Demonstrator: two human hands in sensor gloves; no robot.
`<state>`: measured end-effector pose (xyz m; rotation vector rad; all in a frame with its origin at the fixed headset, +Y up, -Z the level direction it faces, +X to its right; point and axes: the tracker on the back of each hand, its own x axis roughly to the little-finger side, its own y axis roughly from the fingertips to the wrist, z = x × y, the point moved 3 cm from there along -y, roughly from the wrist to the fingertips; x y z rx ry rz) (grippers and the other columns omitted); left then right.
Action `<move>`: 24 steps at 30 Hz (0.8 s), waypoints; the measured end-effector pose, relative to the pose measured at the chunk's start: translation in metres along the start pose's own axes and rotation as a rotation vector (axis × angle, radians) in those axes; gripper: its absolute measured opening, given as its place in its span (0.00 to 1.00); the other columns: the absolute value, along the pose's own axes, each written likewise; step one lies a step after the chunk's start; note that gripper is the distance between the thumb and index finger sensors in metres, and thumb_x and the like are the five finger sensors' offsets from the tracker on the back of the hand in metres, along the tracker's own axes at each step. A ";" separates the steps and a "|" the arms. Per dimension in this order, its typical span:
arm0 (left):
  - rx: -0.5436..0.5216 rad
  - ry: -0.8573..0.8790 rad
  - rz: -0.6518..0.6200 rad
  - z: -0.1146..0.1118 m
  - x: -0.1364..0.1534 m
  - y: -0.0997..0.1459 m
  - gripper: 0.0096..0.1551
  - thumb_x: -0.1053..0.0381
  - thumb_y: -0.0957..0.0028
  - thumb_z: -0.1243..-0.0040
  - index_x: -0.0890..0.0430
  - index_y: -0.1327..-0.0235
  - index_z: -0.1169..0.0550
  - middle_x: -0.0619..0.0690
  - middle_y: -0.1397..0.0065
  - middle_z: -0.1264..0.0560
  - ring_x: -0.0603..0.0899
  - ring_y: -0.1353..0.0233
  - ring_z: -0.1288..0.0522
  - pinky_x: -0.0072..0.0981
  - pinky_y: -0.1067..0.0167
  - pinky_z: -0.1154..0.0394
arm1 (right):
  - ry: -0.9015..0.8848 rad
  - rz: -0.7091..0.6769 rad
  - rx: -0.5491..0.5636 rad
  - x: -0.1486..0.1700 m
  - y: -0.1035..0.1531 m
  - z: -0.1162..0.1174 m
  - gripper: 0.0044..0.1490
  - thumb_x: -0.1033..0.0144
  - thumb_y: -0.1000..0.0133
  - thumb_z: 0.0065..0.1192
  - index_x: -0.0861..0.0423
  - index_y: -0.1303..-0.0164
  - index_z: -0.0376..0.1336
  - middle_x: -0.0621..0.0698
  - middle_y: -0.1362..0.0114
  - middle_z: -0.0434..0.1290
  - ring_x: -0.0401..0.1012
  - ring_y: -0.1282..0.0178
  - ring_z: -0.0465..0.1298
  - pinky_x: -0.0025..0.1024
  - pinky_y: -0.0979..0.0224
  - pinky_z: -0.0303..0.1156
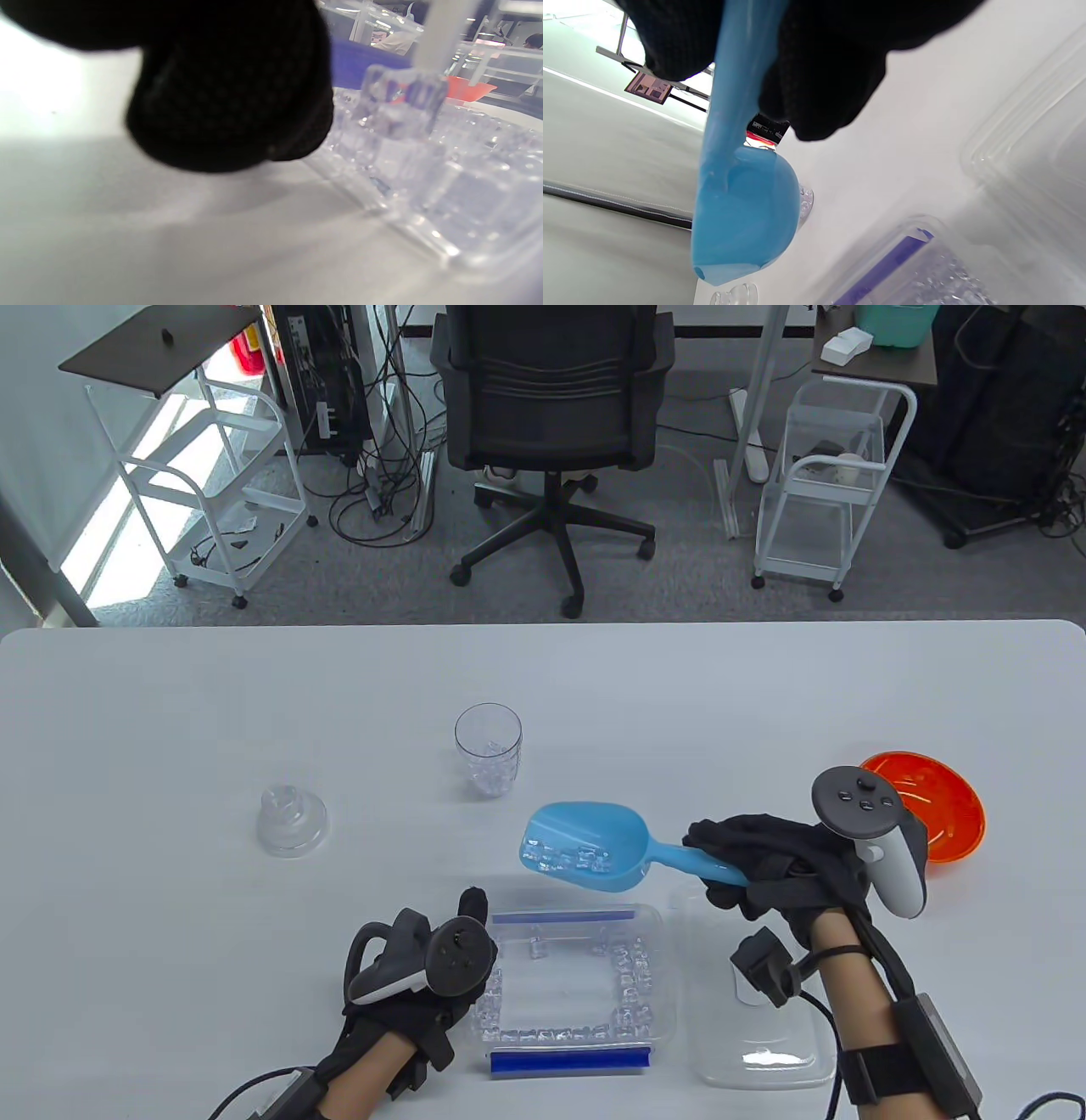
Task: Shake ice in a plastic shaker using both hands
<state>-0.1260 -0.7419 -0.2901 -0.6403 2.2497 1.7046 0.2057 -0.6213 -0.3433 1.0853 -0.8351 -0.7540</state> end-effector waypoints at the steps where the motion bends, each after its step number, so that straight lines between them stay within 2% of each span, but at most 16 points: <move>1: -0.001 0.000 0.000 0.000 0.000 0.000 0.38 0.49 0.31 0.71 0.75 0.24 0.59 0.55 0.59 0.15 0.50 0.71 0.14 0.33 0.74 0.19 | -0.005 0.003 0.014 -0.003 -0.002 0.000 0.32 0.51 0.44 0.62 0.62 0.45 0.77 0.51 0.65 0.81 0.41 0.73 0.83 0.25 0.73 0.80; 5: 0.000 0.000 0.000 0.000 0.000 0.000 0.38 0.50 0.31 0.71 0.75 0.25 0.59 0.55 0.59 0.15 0.50 0.71 0.14 0.33 0.74 0.19 | 0.007 0.007 0.088 -0.016 -0.015 0.004 0.32 0.50 0.44 0.61 0.62 0.45 0.77 0.51 0.64 0.81 0.41 0.73 0.83 0.25 0.73 0.80; 12: 0.002 0.001 -0.002 0.000 0.000 0.000 0.38 0.49 0.31 0.71 0.75 0.25 0.59 0.55 0.59 0.15 0.50 0.71 0.14 0.32 0.74 0.19 | -0.046 0.030 0.138 -0.037 -0.042 0.016 0.32 0.50 0.42 0.60 0.60 0.42 0.76 0.50 0.62 0.80 0.41 0.70 0.83 0.25 0.70 0.80; 24: 0.008 0.001 -0.005 0.000 0.000 -0.001 0.38 0.49 0.31 0.71 0.75 0.25 0.59 0.55 0.59 0.15 0.50 0.71 0.14 0.32 0.74 0.19 | 0.141 0.114 0.257 -0.061 -0.066 0.048 0.33 0.48 0.41 0.56 0.59 0.37 0.73 0.49 0.58 0.79 0.39 0.66 0.83 0.23 0.66 0.81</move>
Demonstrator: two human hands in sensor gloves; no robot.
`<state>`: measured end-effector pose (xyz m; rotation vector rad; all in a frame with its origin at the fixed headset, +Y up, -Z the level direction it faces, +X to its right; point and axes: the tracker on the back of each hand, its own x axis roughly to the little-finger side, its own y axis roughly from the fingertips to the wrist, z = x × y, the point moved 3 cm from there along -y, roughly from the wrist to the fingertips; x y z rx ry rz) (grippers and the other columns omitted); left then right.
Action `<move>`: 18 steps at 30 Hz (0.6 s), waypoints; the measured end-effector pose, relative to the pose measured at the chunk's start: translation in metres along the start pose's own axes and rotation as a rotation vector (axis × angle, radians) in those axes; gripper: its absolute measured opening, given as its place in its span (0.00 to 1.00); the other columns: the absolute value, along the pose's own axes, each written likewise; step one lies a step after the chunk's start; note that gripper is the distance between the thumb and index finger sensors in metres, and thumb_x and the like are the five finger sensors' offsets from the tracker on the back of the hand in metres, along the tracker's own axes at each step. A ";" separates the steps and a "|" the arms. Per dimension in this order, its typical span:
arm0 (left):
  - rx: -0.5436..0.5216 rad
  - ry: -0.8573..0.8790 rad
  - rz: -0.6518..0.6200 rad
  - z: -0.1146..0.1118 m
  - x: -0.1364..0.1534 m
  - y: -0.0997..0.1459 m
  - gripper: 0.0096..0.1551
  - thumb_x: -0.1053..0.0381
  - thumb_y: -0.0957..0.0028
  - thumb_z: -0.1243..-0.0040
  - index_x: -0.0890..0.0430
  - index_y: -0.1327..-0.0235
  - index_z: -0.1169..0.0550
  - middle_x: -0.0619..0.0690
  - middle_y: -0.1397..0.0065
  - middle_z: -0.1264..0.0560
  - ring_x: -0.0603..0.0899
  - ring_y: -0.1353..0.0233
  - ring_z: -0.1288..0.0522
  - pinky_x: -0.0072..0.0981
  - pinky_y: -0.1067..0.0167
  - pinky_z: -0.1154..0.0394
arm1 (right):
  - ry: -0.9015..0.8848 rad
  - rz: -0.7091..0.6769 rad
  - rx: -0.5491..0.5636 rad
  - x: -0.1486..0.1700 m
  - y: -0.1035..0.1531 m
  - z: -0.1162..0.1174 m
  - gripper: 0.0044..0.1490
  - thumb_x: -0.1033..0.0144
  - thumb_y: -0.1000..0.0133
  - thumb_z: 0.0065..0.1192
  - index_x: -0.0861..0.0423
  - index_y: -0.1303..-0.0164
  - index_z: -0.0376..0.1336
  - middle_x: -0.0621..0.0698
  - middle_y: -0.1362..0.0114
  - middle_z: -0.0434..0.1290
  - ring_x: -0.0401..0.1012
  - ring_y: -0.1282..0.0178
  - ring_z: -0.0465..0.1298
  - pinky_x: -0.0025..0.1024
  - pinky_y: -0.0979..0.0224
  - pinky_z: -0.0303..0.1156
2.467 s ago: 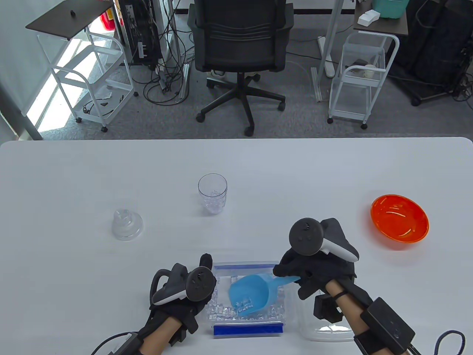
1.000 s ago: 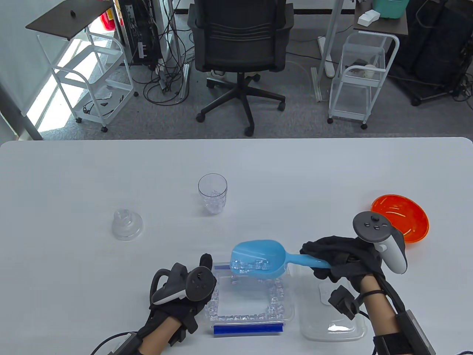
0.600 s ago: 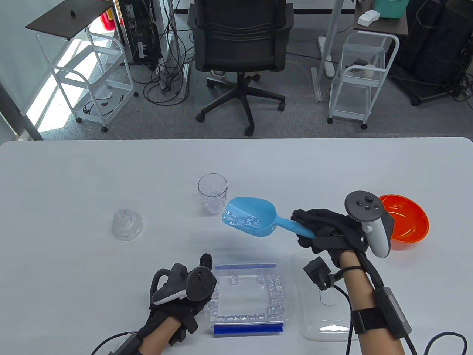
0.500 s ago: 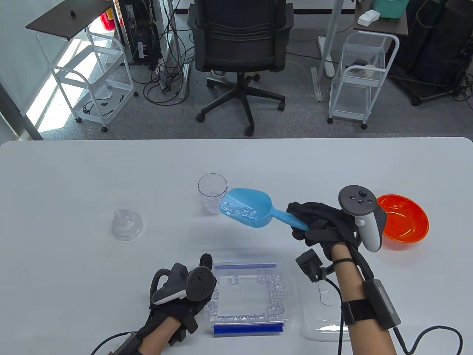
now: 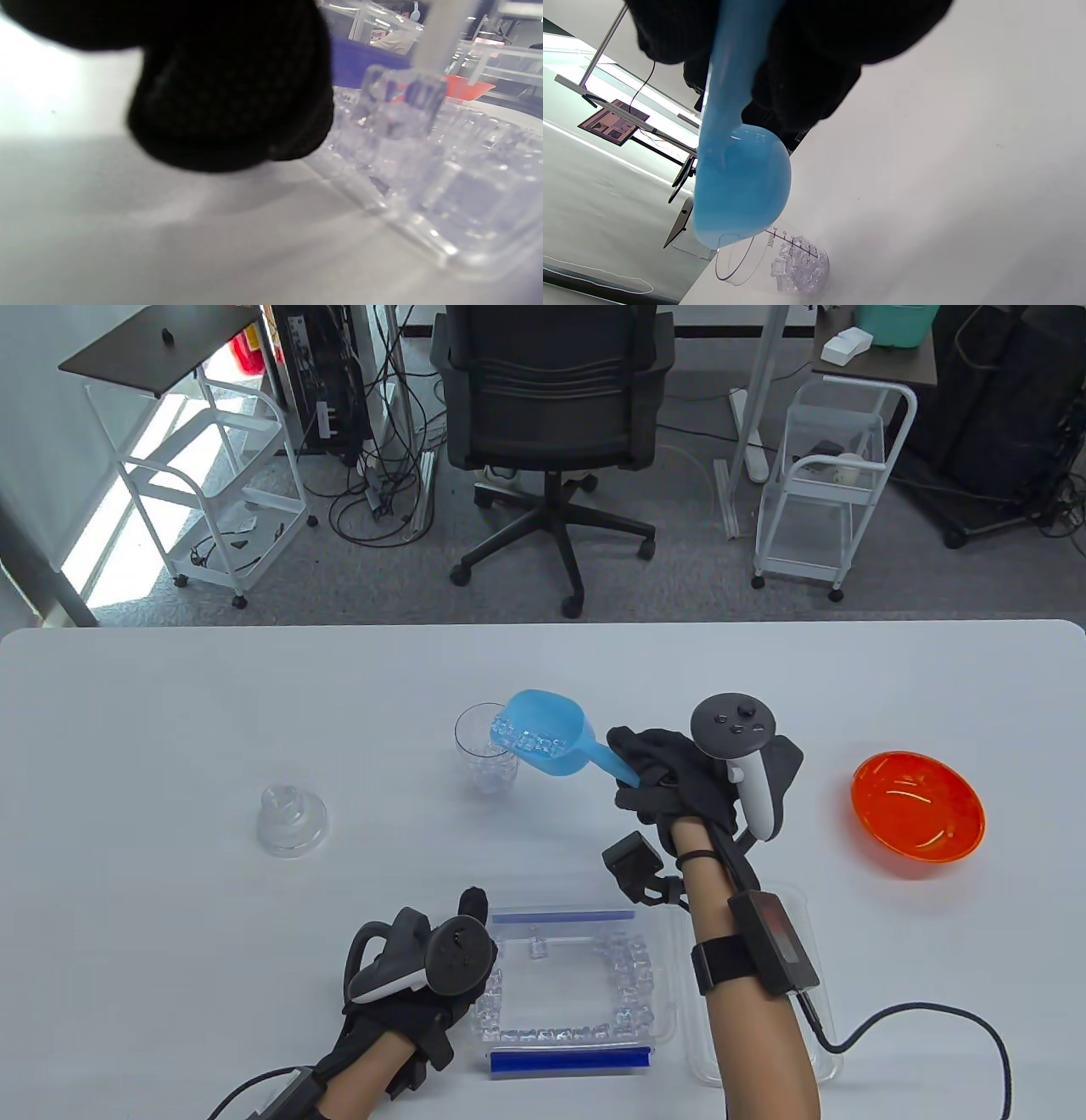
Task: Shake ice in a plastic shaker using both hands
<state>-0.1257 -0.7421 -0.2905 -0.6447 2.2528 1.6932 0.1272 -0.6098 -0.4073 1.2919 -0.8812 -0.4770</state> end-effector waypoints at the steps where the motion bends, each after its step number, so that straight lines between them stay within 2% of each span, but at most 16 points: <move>1: 0.001 0.001 -0.001 0.000 0.000 0.000 0.38 0.49 0.31 0.71 0.75 0.25 0.59 0.55 0.59 0.15 0.50 0.71 0.14 0.32 0.74 0.19 | 0.016 0.000 0.007 -0.003 0.000 0.002 0.33 0.48 0.40 0.56 0.59 0.37 0.73 0.49 0.58 0.79 0.39 0.66 0.83 0.23 0.66 0.80; 15: -0.002 0.005 0.001 0.000 0.000 0.000 0.38 0.49 0.31 0.72 0.75 0.24 0.59 0.55 0.59 0.15 0.50 0.71 0.14 0.32 0.74 0.19 | 0.321 -0.076 0.152 -0.054 0.017 0.015 0.33 0.49 0.41 0.57 0.58 0.37 0.73 0.49 0.59 0.79 0.39 0.67 0.83 0.22 0.68 0.80; 18: -0.003 0.007 0.000 0.000 0.001 0.000 0.38 0.49 0.30 0.72 0.75 0.24 0.59 0.55 0.59 0.15 0.50 0.71 0.14 0.32 0.74 0.19 | 0.440 -0.127 0.229 -0.067 0.028 0.023 0.34 0.48 0.41 0.56 0.59 0.35 0.72 0.49 0.57 0.79 0.40 0.65 0.83 0.23 0.66 0.80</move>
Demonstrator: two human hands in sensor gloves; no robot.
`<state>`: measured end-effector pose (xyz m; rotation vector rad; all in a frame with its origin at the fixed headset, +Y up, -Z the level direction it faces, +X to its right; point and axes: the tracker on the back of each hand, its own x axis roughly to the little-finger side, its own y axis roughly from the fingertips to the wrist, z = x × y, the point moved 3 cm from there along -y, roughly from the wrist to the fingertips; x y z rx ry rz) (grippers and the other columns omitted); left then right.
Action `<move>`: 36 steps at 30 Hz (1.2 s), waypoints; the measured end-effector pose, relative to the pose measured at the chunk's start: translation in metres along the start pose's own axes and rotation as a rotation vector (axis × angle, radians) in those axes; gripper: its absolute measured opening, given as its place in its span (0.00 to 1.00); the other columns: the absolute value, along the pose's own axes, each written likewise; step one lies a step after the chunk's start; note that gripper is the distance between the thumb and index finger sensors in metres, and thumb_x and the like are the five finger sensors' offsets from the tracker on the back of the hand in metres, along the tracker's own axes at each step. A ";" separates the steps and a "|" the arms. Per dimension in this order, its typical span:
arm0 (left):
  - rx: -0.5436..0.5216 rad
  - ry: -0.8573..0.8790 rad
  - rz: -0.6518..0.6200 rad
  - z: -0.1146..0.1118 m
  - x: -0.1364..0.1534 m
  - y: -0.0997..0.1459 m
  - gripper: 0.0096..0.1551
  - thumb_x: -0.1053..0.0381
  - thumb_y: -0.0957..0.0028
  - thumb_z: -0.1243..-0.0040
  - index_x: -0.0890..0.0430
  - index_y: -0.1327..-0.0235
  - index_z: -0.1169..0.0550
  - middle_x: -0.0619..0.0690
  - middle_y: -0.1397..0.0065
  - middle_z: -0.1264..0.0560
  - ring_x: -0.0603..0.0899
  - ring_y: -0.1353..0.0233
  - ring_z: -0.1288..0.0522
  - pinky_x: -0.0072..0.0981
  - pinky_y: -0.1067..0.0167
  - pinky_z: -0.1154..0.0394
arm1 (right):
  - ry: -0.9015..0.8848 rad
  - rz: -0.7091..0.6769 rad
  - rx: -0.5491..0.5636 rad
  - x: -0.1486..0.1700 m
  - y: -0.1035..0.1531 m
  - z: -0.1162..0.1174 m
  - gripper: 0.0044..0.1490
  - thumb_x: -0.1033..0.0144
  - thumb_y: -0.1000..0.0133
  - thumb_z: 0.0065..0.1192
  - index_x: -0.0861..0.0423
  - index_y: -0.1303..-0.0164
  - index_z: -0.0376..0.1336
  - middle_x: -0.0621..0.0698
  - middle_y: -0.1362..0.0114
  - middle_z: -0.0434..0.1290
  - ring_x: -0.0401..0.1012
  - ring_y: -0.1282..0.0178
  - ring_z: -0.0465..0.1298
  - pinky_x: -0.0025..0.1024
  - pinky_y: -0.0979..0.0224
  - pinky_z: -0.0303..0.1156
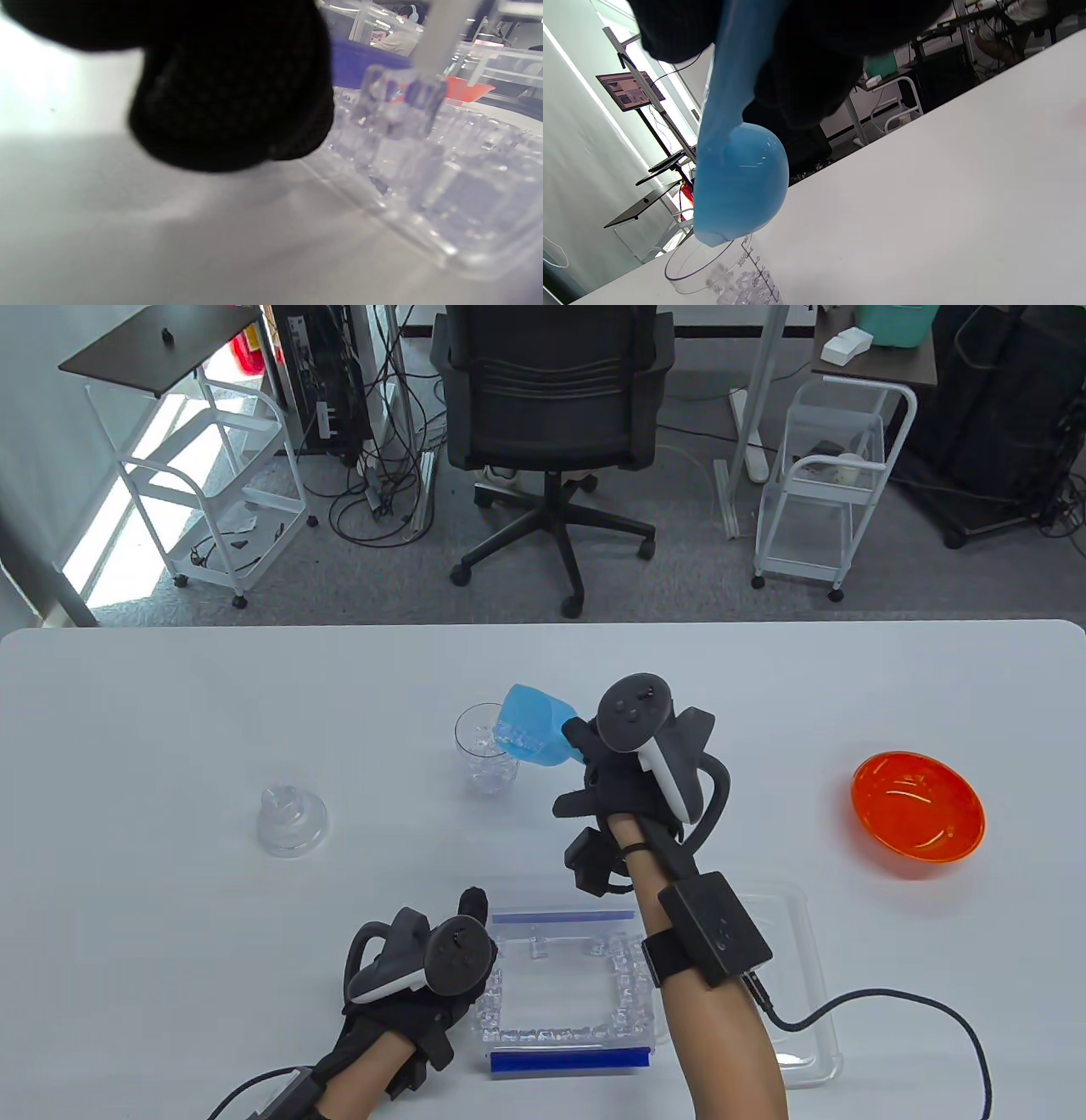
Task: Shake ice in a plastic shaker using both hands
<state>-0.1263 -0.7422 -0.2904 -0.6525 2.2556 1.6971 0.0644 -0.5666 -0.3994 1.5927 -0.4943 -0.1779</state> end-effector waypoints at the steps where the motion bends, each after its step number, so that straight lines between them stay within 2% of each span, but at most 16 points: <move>1: 0.000 0.001 0.000 0.000 0.000 0.000 0.38 0.49 0.30 0.72 0.75 0.24 0.59 0.55 0.59 0.15 0.50 0.71 0.14 0.32 0.74 0.19 | 0.034 -0.018 0.015 -0.005 0.003 0.001 0.35 0.48 0.41 0.56 0.59 0.34 0.71 0.49 0.57 0.79 0.40 0.64 0.83 0.23 0.66 0.80; 11: 0.000 0.001 0.001 0.000 0.000 0.000 0.38 0.49 0.31 0.72 0.75 0.24 0.59 0.55 0.59 0.15 0.50 0.71 0.14 0.32 0.74 0.19 | 0.366 -0.216 0.055 -0.051 0.031 0.019 0.39 0.50 0.45 0.61 0.59 0.27 0.66 0.51 0.50 0.76 0.43 0.56 0.82 0.25 0.60 0.80; 17: 0.000 0.000 0.000 0.000 0.000 0.000 0.38 0.49 0.30 0.72 0.75 0.24 0.59 0.55 0.59 0.15 0.50 0.71 0.14 0.32 0.74 0.19 | 0.512 -0.292 0.089 -0.060 0.043 0.027 0.42 0.51 0.47 0.65 0.59 0.25 0.64 0.51 0.47 0.75 0.43 0.53 0.81 0.26 0.57 0.80; 21: 0.001 -0.002 0.001 0.000 0.000 0.000 0.38 0.49 0.31 0.72 0.75 0.24 0.59 0.55 0.59 0.15 0.50 0.71 0.14 0.32 0.74 0.19 | 0.644 -0.333 0.118 -0.062 0.050 0.035 0.45 0.54 0.51 0.70 0.57 0.24 0.63 0.50 0.45 0.74 0.41 0.51 0.82 0.22 0.54 0.83; 25: 0.000 -0.001 0.002 0.000 0.000 0.000 0.38 0.49 0.30 0.72 0.75 0.24 0.59 0.55 0.59 0.15 0.50 0.71 0.14 0.32 0.74 0.19 | 0.720 -0.345 0.106 -0.060 0.053 0.041 0.45 0.57 0.51 0.72 0.57 0.23 0.62 0.50 0.44 0.73 0.40 0.49 0.81 0.21 0.51 0.84; 29: 0.001 -0.002 0.002 0.000 0.000 0.000 0.38 0.49 0.31 0.71 0.75 0.24 0.59 0.55 0.59 0.15 0.50 0.71 0.14 0.32 0.74 0.19 | 0.698 -0.372 0.141 -0.056 0.056 0.036 0.42 0.60 0.50 0.73 0.55 0.24 0.62 0.48 0.45 0.72 0.37 0.50 0.81 0.19 0.52 0.84; 31: 0.001 -0.003 0.002 0.000 0.000 0.000 0.38 0.49 0.31 0.71 0.75 0.24 0.59 0.55 0.59 0.15 0.50 0.71 0.14 0.32 0.74 0.19 | 0.656 -0.398 0.198 -0.050 0.061 0.026 0.39 0.58 0.49 0.73 0.53 0.27 0.64 0.47 0.46 0.73 0.36 0.53 0.81 0.17 0.54 0.84; 36: 0.003 -0.008 0.000 0.000 0.000 0.000 0.38 0.49 0.31 0.71 0.75 0.24 0.59 0.55 0.59 0.15 0.50 0.71 0.14 0.33 0.74 0.19 | 0.511 -0.398 0.298 -0.023 0.070 -0.017 0.36 0.55 0.50 0.72 0.53 0.31 0.67 0.46 0.49 0.74 0.33 0.57 0.82 0.13 0.59 0.84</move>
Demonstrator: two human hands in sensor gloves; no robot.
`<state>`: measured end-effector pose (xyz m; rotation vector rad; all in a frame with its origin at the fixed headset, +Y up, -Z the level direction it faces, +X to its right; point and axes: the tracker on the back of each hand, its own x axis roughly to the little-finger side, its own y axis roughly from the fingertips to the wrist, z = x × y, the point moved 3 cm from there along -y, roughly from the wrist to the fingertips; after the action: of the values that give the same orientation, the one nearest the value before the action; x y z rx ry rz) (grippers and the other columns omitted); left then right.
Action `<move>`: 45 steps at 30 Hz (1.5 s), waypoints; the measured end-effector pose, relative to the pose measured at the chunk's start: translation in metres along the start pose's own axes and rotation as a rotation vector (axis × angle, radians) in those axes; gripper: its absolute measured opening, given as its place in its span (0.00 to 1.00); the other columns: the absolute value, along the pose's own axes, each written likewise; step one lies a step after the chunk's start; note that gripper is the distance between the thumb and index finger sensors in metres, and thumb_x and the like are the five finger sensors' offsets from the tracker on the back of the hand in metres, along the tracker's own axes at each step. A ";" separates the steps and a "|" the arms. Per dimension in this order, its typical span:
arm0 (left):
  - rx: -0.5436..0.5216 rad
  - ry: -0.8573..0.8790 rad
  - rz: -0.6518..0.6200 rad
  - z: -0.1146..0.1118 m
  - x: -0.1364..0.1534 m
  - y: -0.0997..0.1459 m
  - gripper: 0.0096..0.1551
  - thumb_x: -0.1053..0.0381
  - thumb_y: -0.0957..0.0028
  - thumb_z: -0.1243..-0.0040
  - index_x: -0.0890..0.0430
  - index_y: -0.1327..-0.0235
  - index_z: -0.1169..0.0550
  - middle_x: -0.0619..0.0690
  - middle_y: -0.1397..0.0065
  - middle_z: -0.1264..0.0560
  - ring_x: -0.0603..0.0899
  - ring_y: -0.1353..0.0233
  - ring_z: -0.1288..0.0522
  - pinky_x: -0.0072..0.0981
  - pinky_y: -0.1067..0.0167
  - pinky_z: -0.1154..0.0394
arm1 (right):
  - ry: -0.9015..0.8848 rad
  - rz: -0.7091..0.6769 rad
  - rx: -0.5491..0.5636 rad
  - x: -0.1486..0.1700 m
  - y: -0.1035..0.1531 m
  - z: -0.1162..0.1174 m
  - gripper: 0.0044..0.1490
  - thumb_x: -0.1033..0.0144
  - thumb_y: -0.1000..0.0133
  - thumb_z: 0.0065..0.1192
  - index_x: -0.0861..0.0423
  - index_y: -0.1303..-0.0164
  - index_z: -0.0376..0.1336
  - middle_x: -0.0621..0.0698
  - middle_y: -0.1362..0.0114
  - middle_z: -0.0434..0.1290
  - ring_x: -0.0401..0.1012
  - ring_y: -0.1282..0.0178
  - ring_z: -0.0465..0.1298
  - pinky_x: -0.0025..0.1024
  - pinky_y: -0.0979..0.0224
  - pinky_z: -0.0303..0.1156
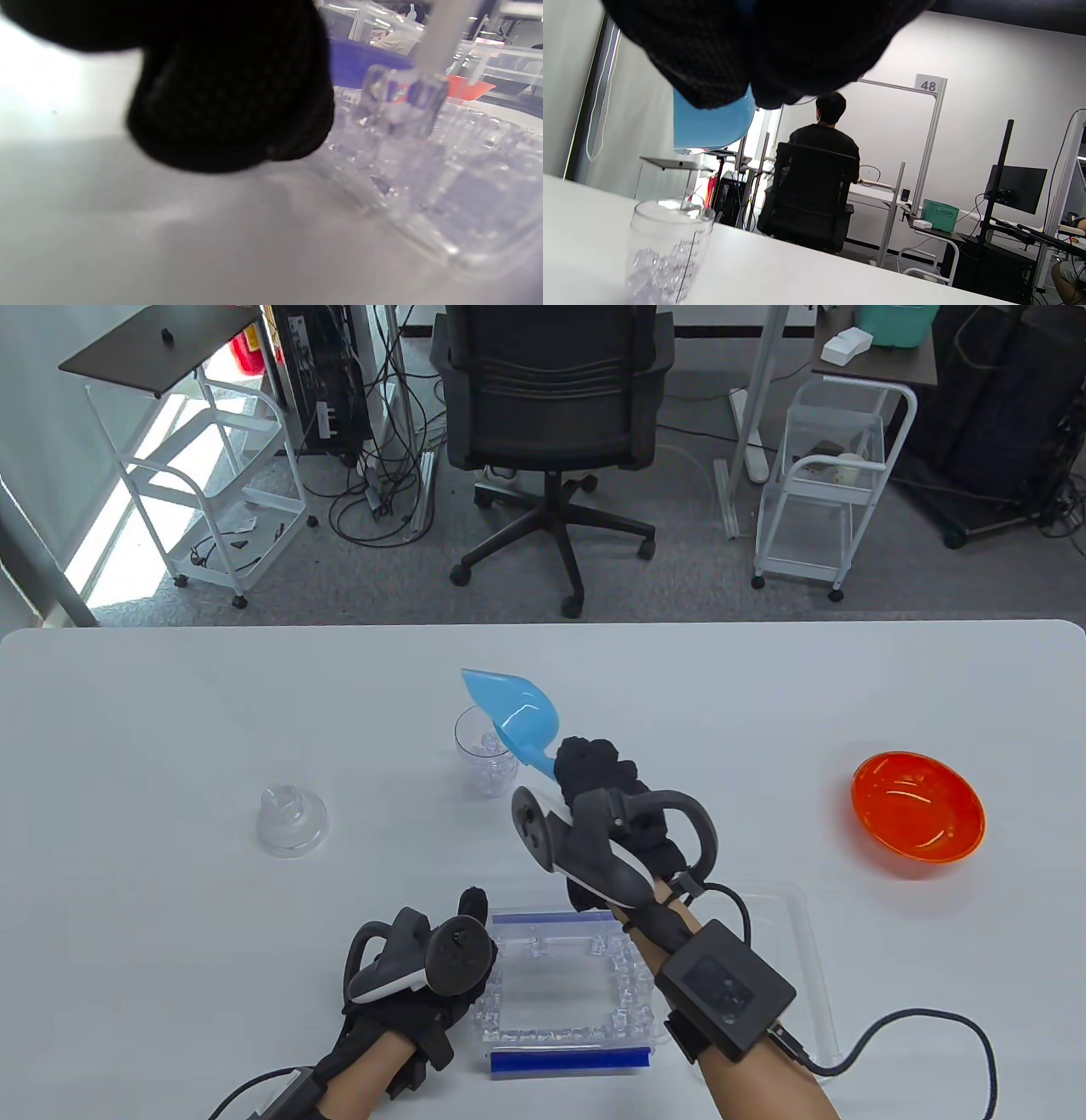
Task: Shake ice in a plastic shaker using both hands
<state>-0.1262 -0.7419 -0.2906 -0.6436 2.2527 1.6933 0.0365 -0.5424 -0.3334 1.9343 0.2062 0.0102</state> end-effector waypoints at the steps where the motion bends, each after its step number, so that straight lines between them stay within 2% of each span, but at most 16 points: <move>1: -0.001 -0.001 0.000 0.000 0.000 0.000 0.38 0.49 0.31 0.71 0.75 0.24 0.59 0.55 0.59 0.15 0.50 0.71 0.14 0.33 0.74 0.19 | -0.035 0.018 0.012 0.011 0.002 -0.005 0.36 0.55 0.49 0.72 0.53 0.31 0.67 0.46 0.49 0.74 0.33 0.57 0.82 0.13 0.59 0.84; 4: 0.000 0.000 0.000 0.000 0.000 0.000 0.38 0.49 0.31 0.71 0.75 0.24 0.59 0.55 0.59 0.15 0.50 0.71 0.14 0.33 0.74 0.19 | -0.192 0.130 0.050 0.059 0.013 -0.015 0.37 0.54 0.48 0.70 0.55 0.29 0.65 0.47 0.48 0.74 0.33 0.58 0.82 0.14 0.61 0.84; 7: 0.001 0.002 -0.002 0.000 0.000 0.000 0.38 0.49 0.31 0.72 0.75 0.24 0.59 0.55 0.59 0.15 0.50 0.71 0.14 0.33 0.74 0.19 | -0.312 0.243 0.090 0.103 0.026 -0.011 0.38 0.49 0.48 0.66 0.55 0.29 0.66 0.48 0.49 0.75 0.34 0.59 0.83 0.17 0.62 0.84; 8: 0.001 0.000 -0.002 0.000 0.000 0.000 0.38 0.49 0.31 0.71 0.75 0.25 0.59 0.55 0.59 0.15 0.51 0.71 0.14 0.33 0.74 0.19 | -0.389 0.316 0.088 0.128 0.034 -0.003 0.39 0.47 0.48 0.64 0.55 0.30 0.66 0.48 0.49 0.76 0.35 0.60 0.83 0.19 0.61 0.84; 11: 0.002 -0.005 -0.002 0.000 0.000 0.000 0.38 0.49 0.30 0.72 0.75 0.24 0.59 0.55 0.59 0.15 0.51 0.71 0.14 0.33 0.74 0.19 | -0.547 0.458 0.116 0.171 0.052 0.020 0.39 0.47 0.47 0.61 0.58 0.29 0.67 0.49 0.50 0.76 0.36 0.61 0.83 0.21 0.61 0.84; 15: 0.001 -0.003 -0.001 0.000 0.000 0.000 0.38 0.49 0.31 0.71 0.75 0.24 0.59 0.55 0.59 0.15 0.51 0.70 0.14 0.33 0.74 0.19 | -0.824 0.742 0.148 0.240 0.090 0.075 0.41 0.48 0.44 0.58 0.62 0.27 0.63 0.49 0.50 0.75 0.37 0.60 0.82 0.24 0.60 0.83; 19: 0.001 0.001 -0.001 0.000 0.000 0.000 0.38 0.49 0.31 0.72 0.75 0.24 0.59 0.55 0.59 0.15 0.51 0.70 0.14 0.33 0.74 0.19 | -0.956 0.957 0.113 0.282 0.129 0.126 0.41 0.49 0.40 0.51 0.63 0.23 0.59 0.51 0.47 0.74 0.39 0.57 0.81 0.27 0.56 0.82; 24: 0.000 0.004 -0.001 0.000 0.000 0.000 0.38 0.49 0.31 0.72 0.75 0.24 0.59 0.55 0.59 0.15 0.51 0.70 0.14 0.33 0.73 0.19 | -1.143 1.112 0.102 0.304 0.163 0.166 0.39 0.49 0.37 0.46 0.61 0.21 0.54 0.50 0.44 0.72 0.39 0.53 0.79 0.30 0.51 0.80; 30: 0.000 0.008 0.000 0.000 0.000 0.000 0.38 0.49 0.31 0.72 0.75 0.24 0.59 0.55 0.58 0.15 0.51 0.70 0.14 0.33 0.73 0.19 | -1.376 1.206 0.067 0.314 0.184 0.202 0.38 0.49 0.35 0.43 0.60 0.20 0.53 0.50 0.42 0.71 0.40 0.50 0.79 0.33 0.47 0.80; 33: 0.000 0.009 -0.001 0.000 0.000 0.000 0.38 0.49 0.31 0.72 0.75 0.24 0.59 0.55 0.58 0.15 0.51 0.70 0.14 0.33 0.73 0.19 | -1.444 1.257 0.044 0.318 0.191 0.211 0.38 0.49 0.34 0.42 0.61 0.20 0.53 0.51 0.41 0.70 0.40 0.51 0.79 0.32 0.48 0.80; 36: 0.000 0.012 -0.001 0.000 0.001 0.000 0.38 0.49 0.31 0.72 0.75 0.24 0.59 0.55 0.58 0.15 0.51 0.70 0.14 0.33 0.73 0.19 | -1.394 1.285 -0.007 0.323 0.193 0.214 0.38 0.47 0.34 0.41 0.57 0.18 0.49 0.50 0.36 0.68 0.38 0.51 0.78 0.28 0.49 0.79; 41: -0.003 0.012 0.000 0.000 0.001 0.000 0.38 0.49 0.31 0.72 0.75 0.24 0.59 0.55 0.59 0.15 0.51 0.70 0.14 0.33 0.73 0.19 | -1.527 1.261 -0.045 0.323 0.193 0.227 0.38 0.48 0.33 0.41 0.55 0.17 0.49 0.52 0.35 0.67 0.41 0.49 0.78 0.31 0.46 0.78; 45: -0.003 0.013 0.001 0.000 0.001 0.000 0.38 0.49 0.31 0.72 0.75 0.24 0.59 0.55 0.58 0.15 0.51 0.70 0.14 0.33 0.73 0.19 | -1.532 1.266 -0.094 0.320 0.192 0.235 0.38 0.48 0.34 0.42 0.54 0.16 0.48 0.51 0.34 0.67 0.40 0.47 0.78 0.31 0.45 0.78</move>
<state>-0.1269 -0.7420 -0.2907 -0.6562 2.2599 1.6983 0.4036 -0.7797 -0.2707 1.2043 -1.9145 -0.5696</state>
